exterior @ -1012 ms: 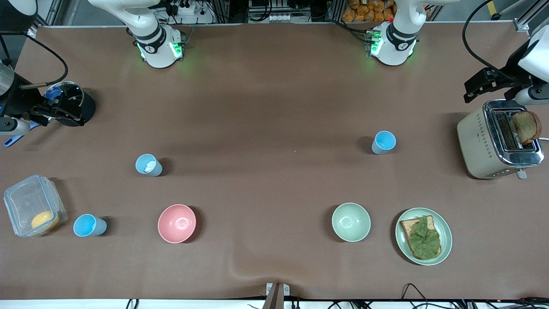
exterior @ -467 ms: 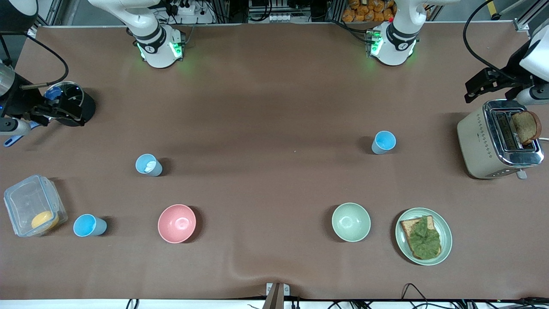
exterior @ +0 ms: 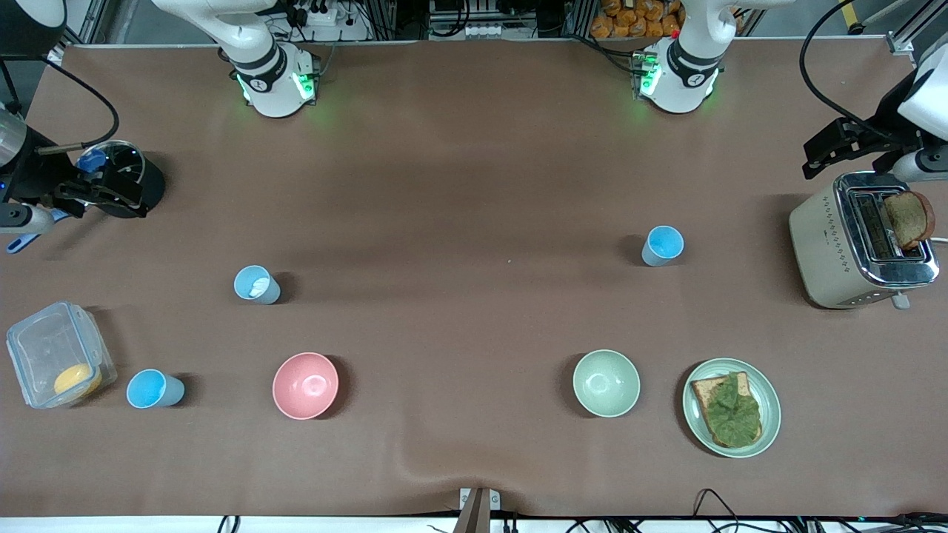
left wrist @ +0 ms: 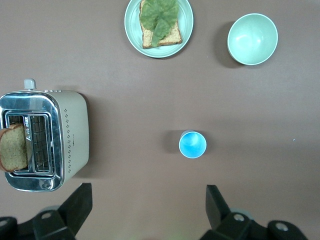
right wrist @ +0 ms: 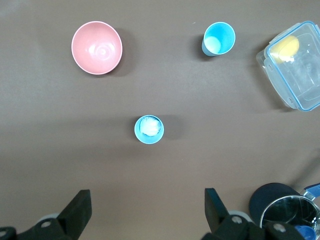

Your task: Stack blue cups with both arms

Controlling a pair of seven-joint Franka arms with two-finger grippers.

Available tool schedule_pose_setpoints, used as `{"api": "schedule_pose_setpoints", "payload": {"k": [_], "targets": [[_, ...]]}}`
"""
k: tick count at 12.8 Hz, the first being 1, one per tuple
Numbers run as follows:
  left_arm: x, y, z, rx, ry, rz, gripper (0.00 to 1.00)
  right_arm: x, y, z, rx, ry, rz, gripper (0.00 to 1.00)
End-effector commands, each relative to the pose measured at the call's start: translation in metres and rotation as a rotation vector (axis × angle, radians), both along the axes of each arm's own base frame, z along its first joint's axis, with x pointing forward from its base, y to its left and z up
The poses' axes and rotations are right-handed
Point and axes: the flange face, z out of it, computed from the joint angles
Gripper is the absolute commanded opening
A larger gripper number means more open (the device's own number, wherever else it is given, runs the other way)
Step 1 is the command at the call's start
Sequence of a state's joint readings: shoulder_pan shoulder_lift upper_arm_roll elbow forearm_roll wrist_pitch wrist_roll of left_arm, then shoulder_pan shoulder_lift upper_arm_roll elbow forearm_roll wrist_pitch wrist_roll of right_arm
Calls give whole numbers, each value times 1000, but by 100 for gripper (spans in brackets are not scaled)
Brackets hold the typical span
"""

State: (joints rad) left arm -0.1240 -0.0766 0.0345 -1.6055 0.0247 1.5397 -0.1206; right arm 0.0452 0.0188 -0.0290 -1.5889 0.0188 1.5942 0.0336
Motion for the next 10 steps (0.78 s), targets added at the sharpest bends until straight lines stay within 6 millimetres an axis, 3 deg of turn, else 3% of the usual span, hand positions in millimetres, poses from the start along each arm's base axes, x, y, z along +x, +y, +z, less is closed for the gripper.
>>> {"api": "schedule_pose_setpoints", "payload": {"k": [1,10], "targets": [[2,1,5,13,-14,11,100,3,1,3,-2,-2,-16,100],[4,2,5,12,-27,12,100,4,1,2,-1,-1,-16,100]]}}
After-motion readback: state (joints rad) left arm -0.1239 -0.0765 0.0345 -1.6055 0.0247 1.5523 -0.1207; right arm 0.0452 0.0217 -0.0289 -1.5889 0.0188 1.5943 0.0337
